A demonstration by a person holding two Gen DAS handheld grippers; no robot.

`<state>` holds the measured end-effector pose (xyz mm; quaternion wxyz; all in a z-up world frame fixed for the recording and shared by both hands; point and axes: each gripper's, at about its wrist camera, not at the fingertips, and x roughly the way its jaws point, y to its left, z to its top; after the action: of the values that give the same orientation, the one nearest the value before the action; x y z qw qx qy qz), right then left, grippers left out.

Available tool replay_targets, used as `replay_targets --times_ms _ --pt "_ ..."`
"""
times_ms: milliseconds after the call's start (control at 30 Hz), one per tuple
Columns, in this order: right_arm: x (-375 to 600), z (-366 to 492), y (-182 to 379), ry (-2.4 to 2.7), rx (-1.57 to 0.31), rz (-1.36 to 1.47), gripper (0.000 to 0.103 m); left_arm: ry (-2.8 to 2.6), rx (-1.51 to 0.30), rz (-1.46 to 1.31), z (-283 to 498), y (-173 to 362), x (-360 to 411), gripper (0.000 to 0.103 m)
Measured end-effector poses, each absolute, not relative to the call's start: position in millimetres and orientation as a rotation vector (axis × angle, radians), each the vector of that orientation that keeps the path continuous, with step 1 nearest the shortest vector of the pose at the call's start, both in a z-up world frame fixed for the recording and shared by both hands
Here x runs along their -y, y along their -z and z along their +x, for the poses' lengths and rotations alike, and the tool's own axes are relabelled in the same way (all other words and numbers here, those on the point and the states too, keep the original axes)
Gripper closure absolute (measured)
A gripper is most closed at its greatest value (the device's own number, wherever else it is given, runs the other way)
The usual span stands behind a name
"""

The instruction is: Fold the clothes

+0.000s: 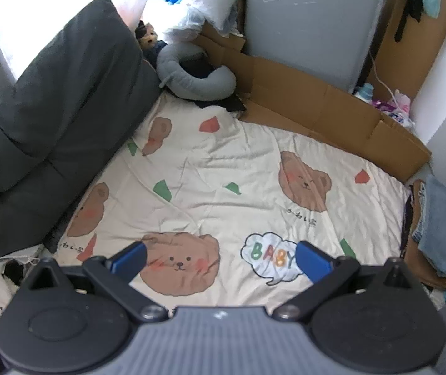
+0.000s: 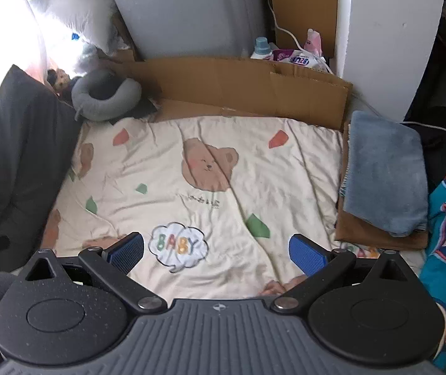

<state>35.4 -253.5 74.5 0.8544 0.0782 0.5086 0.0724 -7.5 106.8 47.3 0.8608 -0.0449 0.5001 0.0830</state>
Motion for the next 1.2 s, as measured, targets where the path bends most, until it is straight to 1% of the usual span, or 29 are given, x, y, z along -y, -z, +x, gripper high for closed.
replay_targets --times_ms 267,400,900,967,1100,1200 --pt "254.5 25.4 -75.4 -0.164 -1.082 0.137 0.001 -0.156 -1.084 -0.070 -11.3 -41.6 -102.8 0.001" --pt "256.0 30.1 -66.7 -0.168 -1.108 0.160 0.001 -0.163 -1.085 -0.090 -11.3 -39.1 -103.8 0.001" --pt "247.9 33.2 -64.9 -0.208 -1.090 0.131 0.001 -0.120 -1.099 -0.094 -9.2 -36.0 -102.7 0.001" --pt "246.9 33.8 -65.3 -0.207 -1.089 0.120 0.001 -0.113 -1.092 -0.094 -10.4 -36.4 -101.4 0.002" --pt "247.4 34.5 -65.0 -0.207 -1.091 0.124 0.001 -0.116 -1.080 -0.063 -11.5 -37.2 -93.5 0.006" --pt "246.3 34.8 -65.4 -0.205 -1.087 0.121 0.001 -0.114 -1.072 -0.040 -10.8 -37.8 -87.7 0.007"
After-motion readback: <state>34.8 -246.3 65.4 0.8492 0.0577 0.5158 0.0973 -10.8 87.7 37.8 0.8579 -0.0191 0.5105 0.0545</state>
